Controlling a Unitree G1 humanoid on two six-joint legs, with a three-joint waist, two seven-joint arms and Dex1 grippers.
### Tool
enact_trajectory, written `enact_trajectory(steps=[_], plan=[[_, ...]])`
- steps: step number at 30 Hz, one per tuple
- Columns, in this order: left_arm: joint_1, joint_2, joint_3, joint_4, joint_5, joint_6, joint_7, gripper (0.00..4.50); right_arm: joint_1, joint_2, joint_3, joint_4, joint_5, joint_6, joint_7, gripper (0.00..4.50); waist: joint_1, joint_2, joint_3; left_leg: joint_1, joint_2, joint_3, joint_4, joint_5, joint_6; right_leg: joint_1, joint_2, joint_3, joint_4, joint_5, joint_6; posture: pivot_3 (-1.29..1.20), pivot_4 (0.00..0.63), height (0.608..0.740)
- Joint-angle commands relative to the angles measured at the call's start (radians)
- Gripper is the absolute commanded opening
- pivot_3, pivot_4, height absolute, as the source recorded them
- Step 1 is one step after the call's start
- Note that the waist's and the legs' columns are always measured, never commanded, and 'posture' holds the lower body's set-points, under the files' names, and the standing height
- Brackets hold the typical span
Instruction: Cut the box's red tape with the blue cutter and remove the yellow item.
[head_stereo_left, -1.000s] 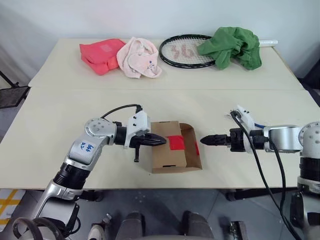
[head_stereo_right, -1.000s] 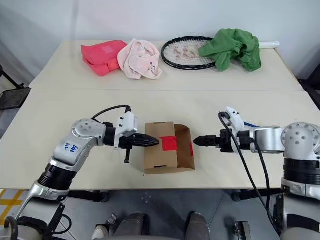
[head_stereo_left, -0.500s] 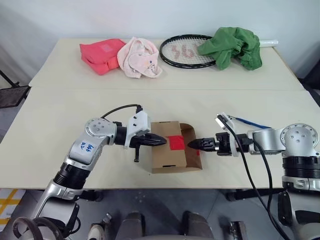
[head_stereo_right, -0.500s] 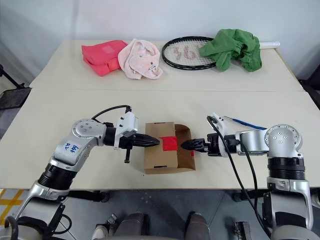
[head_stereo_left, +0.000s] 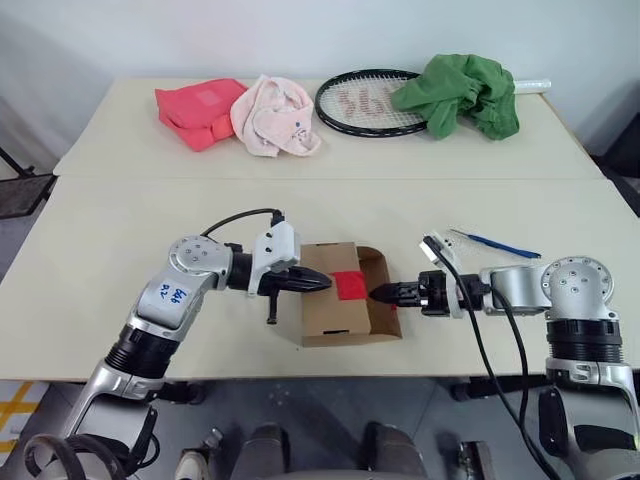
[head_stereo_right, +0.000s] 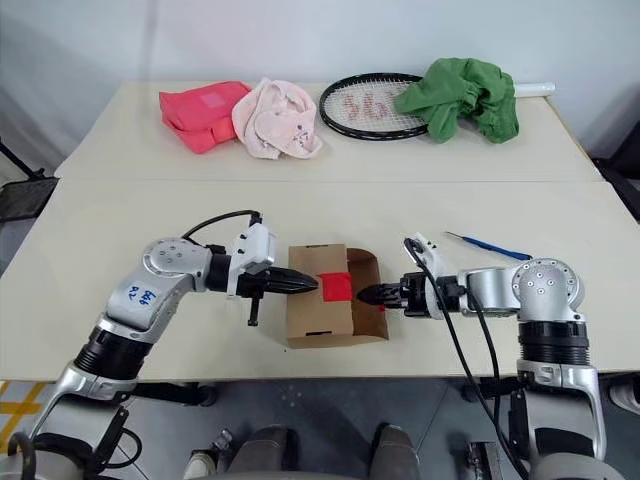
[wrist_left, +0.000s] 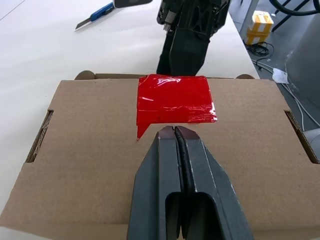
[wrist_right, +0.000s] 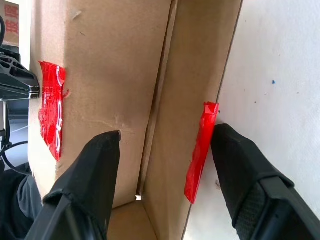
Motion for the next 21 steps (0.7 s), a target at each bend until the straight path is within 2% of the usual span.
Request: enact_trajectory(steps=[1,3,6,13,14,21], plan=[[0.010,0.003,-0.028,-0.002,0.023,0.013,-0.002,0.00,0.009,0.029,0.045,-0.017,-0.010,0.017,0.012,2.93,-0.004,0.000,0.000,0.000,0.000,0.000,0.000,0.000,0.000,0.000,0.000,0.000,0.000,0.000,0.000,0.00,0.150,0.740],[0.010,0.003,-0.027,-0.002,0.023,0.014,-0.001,0.00,0.007,0.039,0.049,-0.019,-0.020,0.017,0.011,2.93,-0.005,0.000,0.000,0.000,0.000,0.000,0.000,0.000,0.000,0.000,0.000,0.000,0.000,0.000,0.000,0.00,0.150,0.740],[0.013,0.003,-0.026,-0.004,0.022,0.016,0.001,0.00,0.005,0.047,0.047,-0.022,-0.025,0.017,0.012,2.35,-0.011,0.000,0.000,0.000,0.000,0.000,0.000,0.000,0.000,0.000,0.000,0.000,0.001,0.000,0.000,0.00,0.150,0.740],[0.021,0.003,-0.023,-0.006,0.023,0.018,0.008,0.00,-0.005,0.029,0.045,-0.049,-0.025,0.017,0.012,0.17,-0.017,0.000,0.000,0.000,0.000,0.000,-0.001,0.000,0.000,0.000,0.000,0.000,0.001,0.000,0.000,0.00,0.150,0.740],[0.022,0.003,-0.022,-0.006,0.023,0.017,0.009,0.00,-0.006,0.024,0.044,-0.053,-0.023,0.017,0.010,0.03,-0.017,0.000,0.000,0.000,0.000,0.000,-0.001,0.000,0.000,0.000,0.000,0.000,0.001,0.000,0.000,0.00,0.150,0.740],[0.039,0.008,-0.001,0.003,0.024,0.008,0.031,0.00,-0.043,-0.058,0.013,-0.082,0.038,0.017,-0.029,0.03,-0.012,0.000,0.000,0.000,0.000,0.000,0.000,0.000,0.000,0.000,0.000,0.000,0.000,0.000,0.000,0.00,0.150,0.740]])
